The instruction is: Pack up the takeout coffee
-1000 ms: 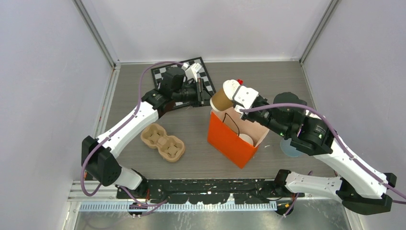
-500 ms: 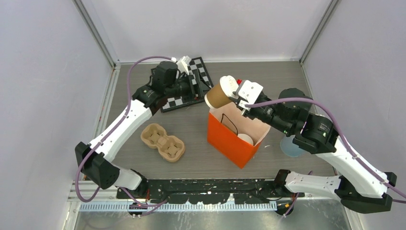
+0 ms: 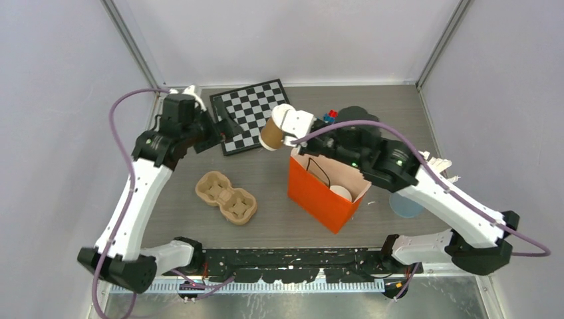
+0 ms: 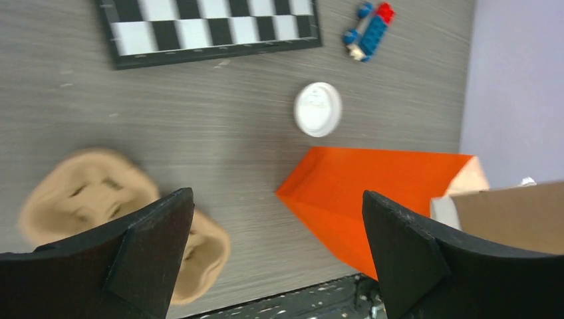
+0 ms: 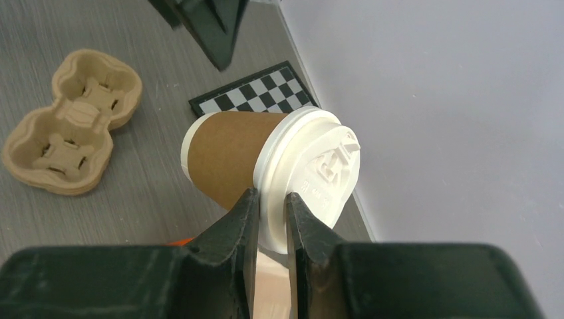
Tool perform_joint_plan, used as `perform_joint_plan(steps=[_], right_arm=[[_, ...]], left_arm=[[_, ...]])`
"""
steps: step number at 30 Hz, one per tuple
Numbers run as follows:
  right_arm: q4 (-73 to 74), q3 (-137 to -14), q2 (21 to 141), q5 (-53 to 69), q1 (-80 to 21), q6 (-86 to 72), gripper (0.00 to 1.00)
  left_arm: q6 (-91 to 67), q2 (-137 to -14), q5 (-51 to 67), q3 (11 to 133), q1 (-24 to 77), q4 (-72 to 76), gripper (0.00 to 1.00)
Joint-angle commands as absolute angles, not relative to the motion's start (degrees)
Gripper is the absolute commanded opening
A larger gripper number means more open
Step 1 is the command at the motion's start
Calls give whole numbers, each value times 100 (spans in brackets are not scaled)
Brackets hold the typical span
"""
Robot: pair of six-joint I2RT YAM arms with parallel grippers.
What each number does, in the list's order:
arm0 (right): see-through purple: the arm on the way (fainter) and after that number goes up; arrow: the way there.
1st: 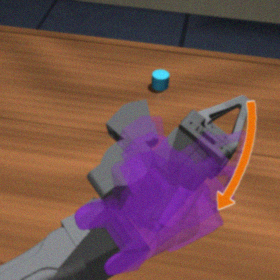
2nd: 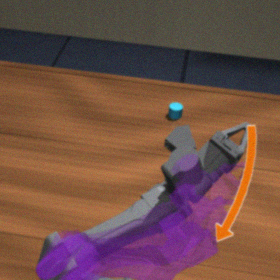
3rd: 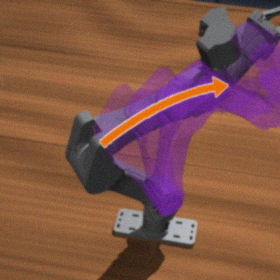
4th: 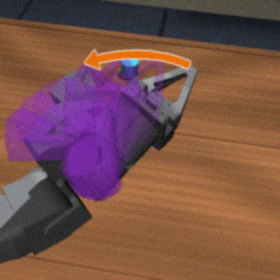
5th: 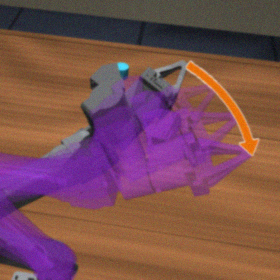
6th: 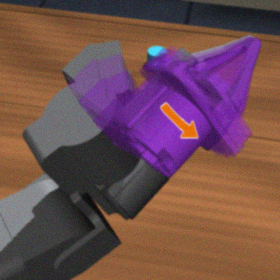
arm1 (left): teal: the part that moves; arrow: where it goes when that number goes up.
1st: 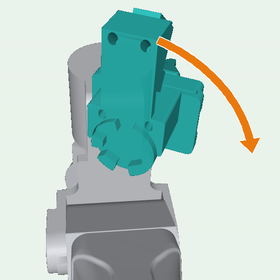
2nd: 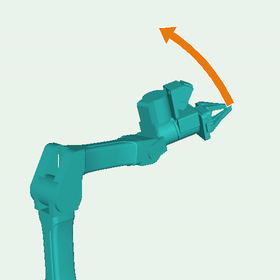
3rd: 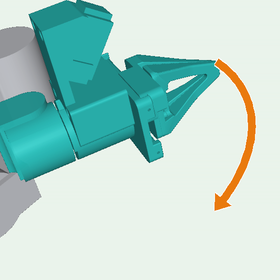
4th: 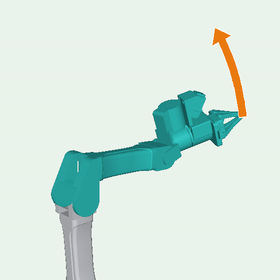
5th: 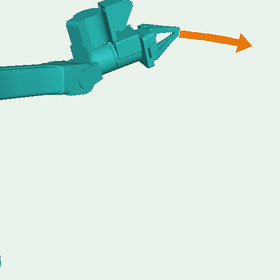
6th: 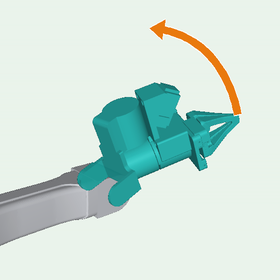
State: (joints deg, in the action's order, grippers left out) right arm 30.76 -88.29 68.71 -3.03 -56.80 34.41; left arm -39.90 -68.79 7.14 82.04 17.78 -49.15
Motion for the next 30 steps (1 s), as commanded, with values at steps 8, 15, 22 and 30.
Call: perform_joint_plan(steps=[8, 15, 22, 30], right_arm=[[2072, -8783, 8746, -1072, -6184, 4999, 8], [1617, -8688, 9692, -1593, -6354, 5293, 8], [1283, -8342, 10191, -1680, -6463, 5168, 9], [970, -8215, 10677, -1852, -6496, 4946, 13]], left_arm=[[-3614, -5314, -1067, 7471, 1294, -6376, 100], [-3533, -4565, -1878, 7366, 1284, -6491, 100], [-3444, -4142, -2111, 7380, 1283, -6474, 100], [-3276, -4256, -1998, 7417, 1284, -6403, 100]])
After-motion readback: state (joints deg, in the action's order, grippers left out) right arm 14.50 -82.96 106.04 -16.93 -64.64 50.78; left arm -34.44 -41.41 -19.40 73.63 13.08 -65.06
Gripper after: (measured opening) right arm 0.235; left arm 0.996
